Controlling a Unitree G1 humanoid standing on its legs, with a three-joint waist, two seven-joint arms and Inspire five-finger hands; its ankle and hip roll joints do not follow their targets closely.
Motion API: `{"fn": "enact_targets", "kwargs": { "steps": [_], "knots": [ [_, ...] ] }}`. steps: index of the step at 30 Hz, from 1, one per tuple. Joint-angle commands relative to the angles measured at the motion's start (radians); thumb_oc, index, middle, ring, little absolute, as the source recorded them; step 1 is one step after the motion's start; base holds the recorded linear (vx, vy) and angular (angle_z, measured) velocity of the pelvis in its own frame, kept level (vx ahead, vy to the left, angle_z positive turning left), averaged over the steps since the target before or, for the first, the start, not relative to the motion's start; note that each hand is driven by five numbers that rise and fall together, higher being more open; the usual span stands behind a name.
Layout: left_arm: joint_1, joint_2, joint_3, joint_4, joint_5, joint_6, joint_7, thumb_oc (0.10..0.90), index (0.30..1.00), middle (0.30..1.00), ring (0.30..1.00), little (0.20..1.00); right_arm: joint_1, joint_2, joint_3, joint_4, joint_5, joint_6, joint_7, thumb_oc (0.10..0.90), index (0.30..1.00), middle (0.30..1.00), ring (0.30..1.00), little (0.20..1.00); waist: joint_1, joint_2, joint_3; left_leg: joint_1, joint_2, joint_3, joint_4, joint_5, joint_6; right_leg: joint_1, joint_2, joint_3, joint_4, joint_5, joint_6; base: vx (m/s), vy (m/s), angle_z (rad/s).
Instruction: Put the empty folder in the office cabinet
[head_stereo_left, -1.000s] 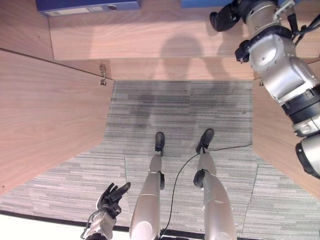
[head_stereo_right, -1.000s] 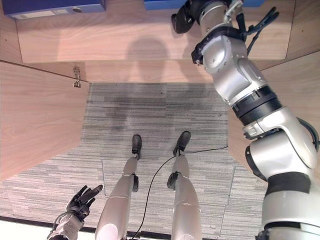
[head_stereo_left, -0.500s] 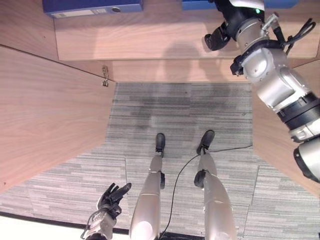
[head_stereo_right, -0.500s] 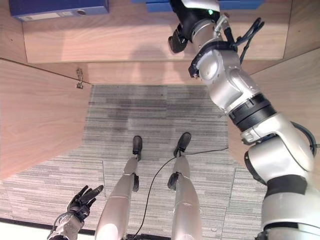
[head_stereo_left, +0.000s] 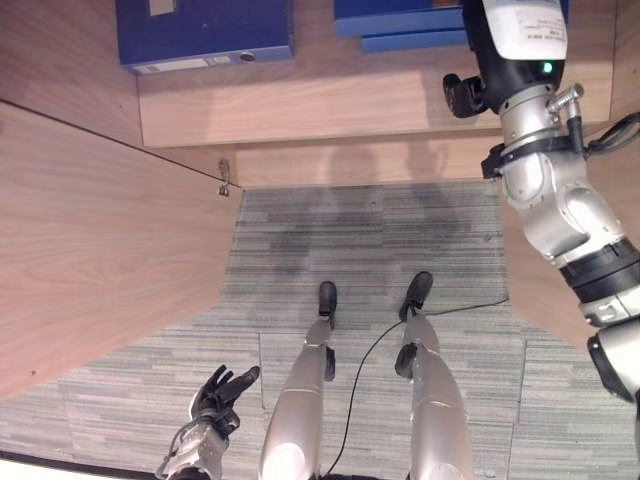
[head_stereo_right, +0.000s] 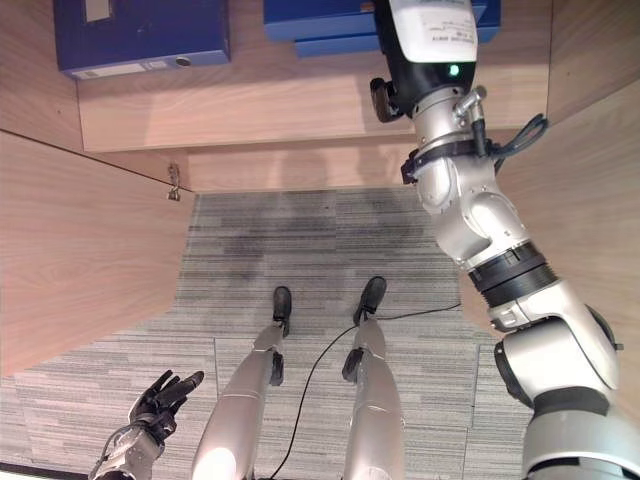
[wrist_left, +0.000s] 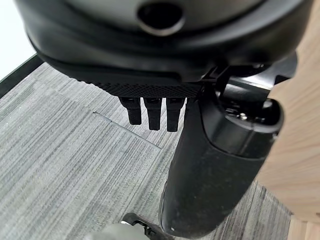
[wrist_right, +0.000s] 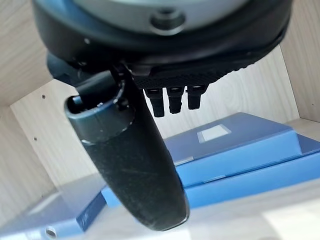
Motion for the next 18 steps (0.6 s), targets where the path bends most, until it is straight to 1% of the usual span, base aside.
{"fn": "enact_targets", "kwargs": {
  "steps": [1,3,7,9,11,13,14,15,16,18],
  "knots": [
    [0.138,0.071,0.006,0.072,0.014,-0.007,0.014,0.8,0.9,0.9,0.9,0.9,-0.006,-0.003,0.078,-0.067,-0.034,-0.063,0.014,0.8,0.9,0.9,0.9,0.9,-0.025,-0.004,-0.151,-0.022,-0.008,-0.026,0.097,-0.182,0.008,0.001,-0.033,0.041,0.047,-0.116,0.11,0.02,0.032,-0.04],
    [0.141,0.074,0.023,0.091,0.027,0.003,0.01,0.8,0.9,0.9,0.9,0.9,0.01,-0.002,0.108,-0.081,-0.017,-0.07,0.078,0.8,0.9,0.9,0.9,0.9,-0.029,-0.009,-0.16,-0.017,-0.007,-0.019,0.106,-0.19,0.009,0.004,-0.034,0.045,0.043,-0.112,0.112,0.02,0.028,-0.06],
    [0.151,0.076,0.062,0.129,0.061,0.018,-0.003,0.8,0.9,0.9,0.9,0.9,0.051,0.0,0.154,-0.075,0.03,-0.095,0.163,0.8,0.9,0.9,0.9,0.9,-0.037,-0.018,-0.183,-0.021,-0.005,-0.003,0.118,-0.198,0.011,-0.002,-0.035,0.053,0.039,-0.106,0.113,0.0,0.021,-0.08],
    [0.149,0.074,0.078,0.145,0.068,0.024,-0.007,0.8,0.9,0.9,0.9,0.9,0.073,0.012,0.179,-0.054,0.069,-0.098,0.21,0.8,0.9,0.9,0.9,0.9,-0.041,-0.022,-0.196,-0.02,-0.001,0.002,0.127,-0.201,0.01,-0.003,-0.034,0.055,0.04,-0.11,0.111,0.0,0.0,0.0],
    [0.149,0.066,0.089,0.161,0.076,0.039,-0.017,0.8,0.9,0.9,0.9,0.9,0.123,0.037,0.193,-0.031,0.105,-0.093,0.256,0.8,0.9,0.9,0.9,0.9,-0.046,-0.032,-0.212,0.008,0.005,0.007,0.134,-0.21,0.011,0.02,-0.028,0.06,0.043,-0.118,0.109,0.03,0.009,-0.06],
    [0.149,0.061,0.093,0.17,0.09,0.049,-0.021,0.8,0.9,0.9,0.9,0.9,0.182,0.059,0.19,-0.006,0.134,-0.091,0.28,0.8,0.9,0.9,0.9,0.9,-0.049,-0.037,-0.22,0.043,0.005,0.01,0.141,-0.219,0.012,0.057,-0.027,0.061,0.047,-0.126,0.11,0.05,0.017,-0.06],
    [0.15,0.062,0.093,0.17,0.091,0.049,-0.021,0.8,0.9,0.9,0.9,0.9,0.183,0.059,0.19,-0.006,0.134,-0.091,0.28,0.8,0.9,0.9,0.9,0.9,-0.048,-0.038,-0.218,0.046,0.005,0.011,0.14,-0.219,0.012,0.06,-0.026,0.061,0.046,-0.127,0.11,0.04,0.021,-0.03],
    [0.15,0.059,0.096,0.179,0.102,0.056,-0.023,0.8,0.9,0.9,0.9,0.9,0.217,0.073,0.18,-0.003,0.154,-0.089,0.297,0.8,0.9,0.9,0.9,0.9,-0.05,-0.042,-0.221,0.073,0.004,0.014,0.138,-0.225,0.013,0.087,-0.024,0.061,0.045,-0.131,0.111,0.06,0.038,-0.01],
    [0.147,0.05,0.096,0.195,0.111,0.063,-0.029,0.8,0.9,0.9,0.9,0.9,0.288,0.109,0.165,0.032,0.191,-0.087,0.307,0.8,0.9,0.9,0.9,0.9,-0.051,-0.048,-0.224,0.12,-0.002,0.017,0.142,-0.236,0.017,0.143,-0.023,0.064,0.041,-0.135,0.115,0.07,0.055,-0.05],
    [0.139,0.042,0.094,0.209,0.12,0.069,-0.032,0.8,0.9,0.9,0.9,0.9,0.373,0.145,0.127,0.066,0.239,-0.086,0.31,0.8,0.9,0.9,0.9,0.9,-0.053,-0.056,-0.221,0.179,-0.003,0.026,0.144,-0.248,0.02,0.21,-0.023,0.063,0.03,-0.138,0.122,0.06,0.061,-0.12]
  ]
}}
